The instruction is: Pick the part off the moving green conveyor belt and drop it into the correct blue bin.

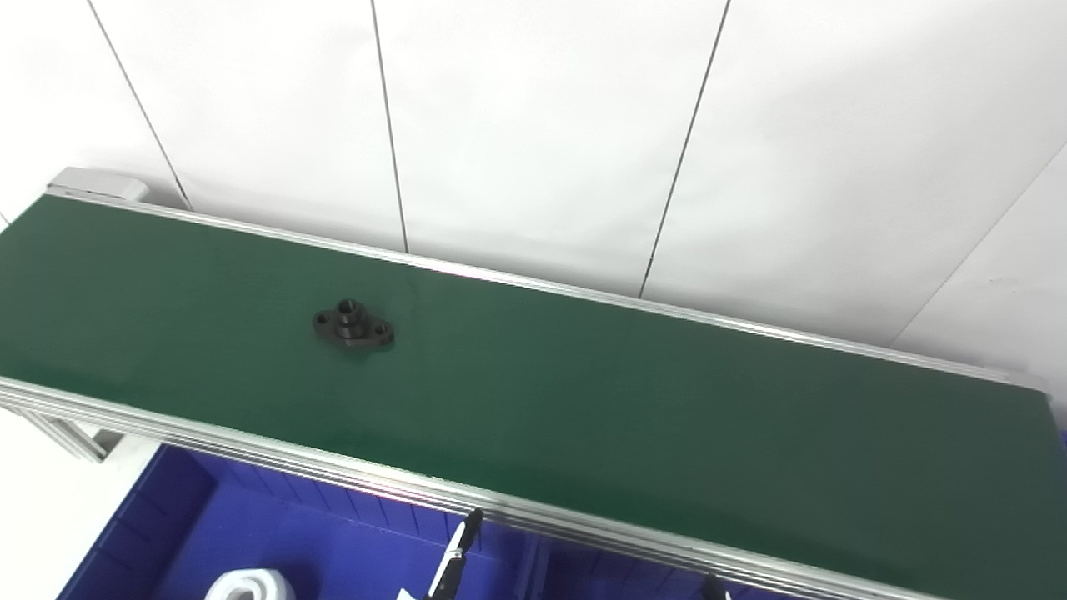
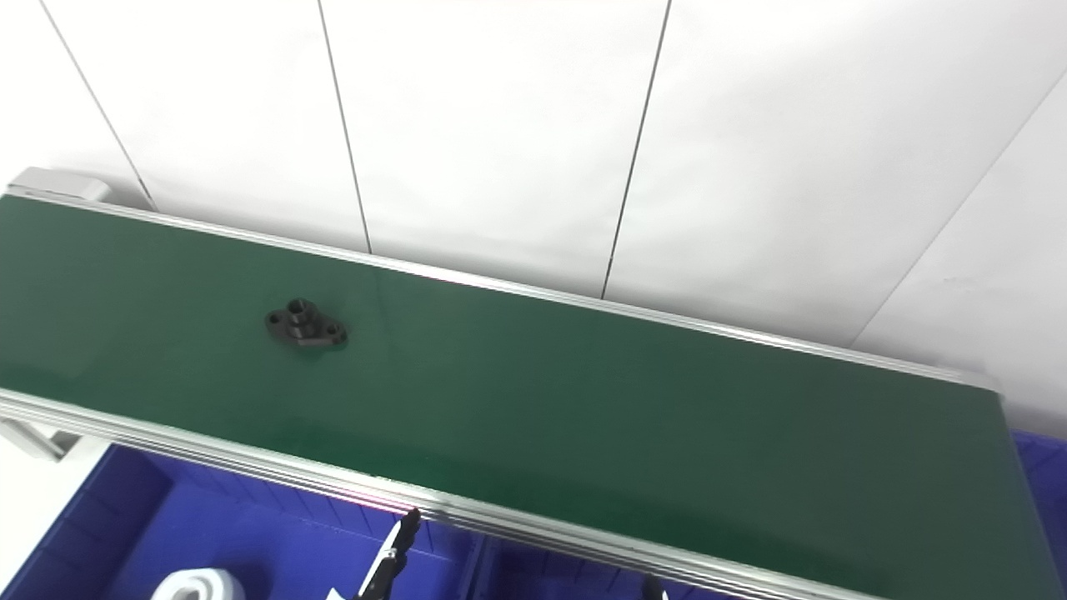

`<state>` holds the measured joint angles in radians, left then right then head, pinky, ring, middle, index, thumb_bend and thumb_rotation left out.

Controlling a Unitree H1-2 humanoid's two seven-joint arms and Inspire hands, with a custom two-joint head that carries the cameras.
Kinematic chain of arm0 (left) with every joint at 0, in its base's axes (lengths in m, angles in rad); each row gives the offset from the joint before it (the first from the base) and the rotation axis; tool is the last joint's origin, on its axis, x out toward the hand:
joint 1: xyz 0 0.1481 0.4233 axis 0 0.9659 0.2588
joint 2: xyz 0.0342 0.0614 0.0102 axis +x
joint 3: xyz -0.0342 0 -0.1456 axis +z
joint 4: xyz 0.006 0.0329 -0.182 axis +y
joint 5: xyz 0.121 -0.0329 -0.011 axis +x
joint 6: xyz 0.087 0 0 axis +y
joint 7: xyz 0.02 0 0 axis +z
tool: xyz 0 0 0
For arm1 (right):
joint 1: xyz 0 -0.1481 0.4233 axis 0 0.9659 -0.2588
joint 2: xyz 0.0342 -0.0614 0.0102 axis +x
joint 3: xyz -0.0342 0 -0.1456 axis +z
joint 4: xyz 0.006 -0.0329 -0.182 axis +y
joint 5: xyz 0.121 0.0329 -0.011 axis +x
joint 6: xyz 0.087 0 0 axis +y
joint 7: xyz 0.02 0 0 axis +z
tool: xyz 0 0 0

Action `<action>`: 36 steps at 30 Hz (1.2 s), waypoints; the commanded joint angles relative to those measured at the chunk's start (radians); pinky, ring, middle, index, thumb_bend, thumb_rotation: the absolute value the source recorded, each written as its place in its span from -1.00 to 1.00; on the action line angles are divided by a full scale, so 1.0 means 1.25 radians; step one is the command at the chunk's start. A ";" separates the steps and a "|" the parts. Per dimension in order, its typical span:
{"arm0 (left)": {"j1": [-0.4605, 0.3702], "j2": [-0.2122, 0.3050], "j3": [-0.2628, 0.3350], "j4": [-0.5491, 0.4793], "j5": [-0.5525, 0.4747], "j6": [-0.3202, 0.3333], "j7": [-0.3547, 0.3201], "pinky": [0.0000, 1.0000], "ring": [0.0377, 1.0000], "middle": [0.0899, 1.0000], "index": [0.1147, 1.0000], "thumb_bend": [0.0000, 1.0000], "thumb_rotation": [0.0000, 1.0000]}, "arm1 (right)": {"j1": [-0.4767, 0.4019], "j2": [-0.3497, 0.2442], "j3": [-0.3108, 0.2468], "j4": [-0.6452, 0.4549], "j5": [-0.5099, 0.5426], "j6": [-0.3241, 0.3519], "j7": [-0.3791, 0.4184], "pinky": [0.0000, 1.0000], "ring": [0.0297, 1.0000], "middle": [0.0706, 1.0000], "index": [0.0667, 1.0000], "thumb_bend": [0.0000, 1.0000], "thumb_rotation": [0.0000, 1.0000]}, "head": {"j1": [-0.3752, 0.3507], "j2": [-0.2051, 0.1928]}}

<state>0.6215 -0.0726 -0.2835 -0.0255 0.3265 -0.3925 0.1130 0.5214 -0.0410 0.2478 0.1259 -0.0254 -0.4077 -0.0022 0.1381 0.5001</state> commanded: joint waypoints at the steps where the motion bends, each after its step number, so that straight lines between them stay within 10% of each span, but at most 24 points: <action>1: -0.001 -0.028 -0.016 0.008 -0.007 -0.027 0.014 1.00 1.00 1.00 1.00 0.22 0.94 | -0.003 -0.001 -0.001 -0.013 0.008 -0.050 0.018 1.00 1.00 1.00 1.00 0.44 0.97 | 0.000 0.001; 14: -0.015 -0.021 -0.008 0.037 -0.016 -0.044 0.014 1.00 1.00 1.00 1.00 0.17 0.90 | -0.012 0.005 -0.005 0.008 0.009 -0.050 0.029 1.00 1.00 1.00 1.00 0.47 0.93 | -0.024 -0.030; 31: -0.002 -0.020 -0.013 0.010 -0.006 -0.019 0.007 1.00 1.00 1.00 1.00 0.24 0.97 | 0.000 -0.007 -0.001 -0.039 0.005 -0.050 0.041 1.00 0.98 1.00 1.00 0.49 0.81 | -0.036 0.004; 36: 0.005 -0.021 -0.016 -0.010 -0.018 0.003 0.001 1.00 1.00 1.00 1.00 0.27 0.97 | 0.012 -0.031 0.026 -0.143 -0.131 -0.050 -0.050 0.77 0.85 0.95 0.99 0.46 0.62 | -0.040 0.015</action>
<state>0.6002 -0.0739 -0.2793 -0.0096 0.3084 -0.3821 0.1157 0.5318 -0.0703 0.2672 -0.0070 -0.1417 -0.4112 -0.0303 0.0875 0.5169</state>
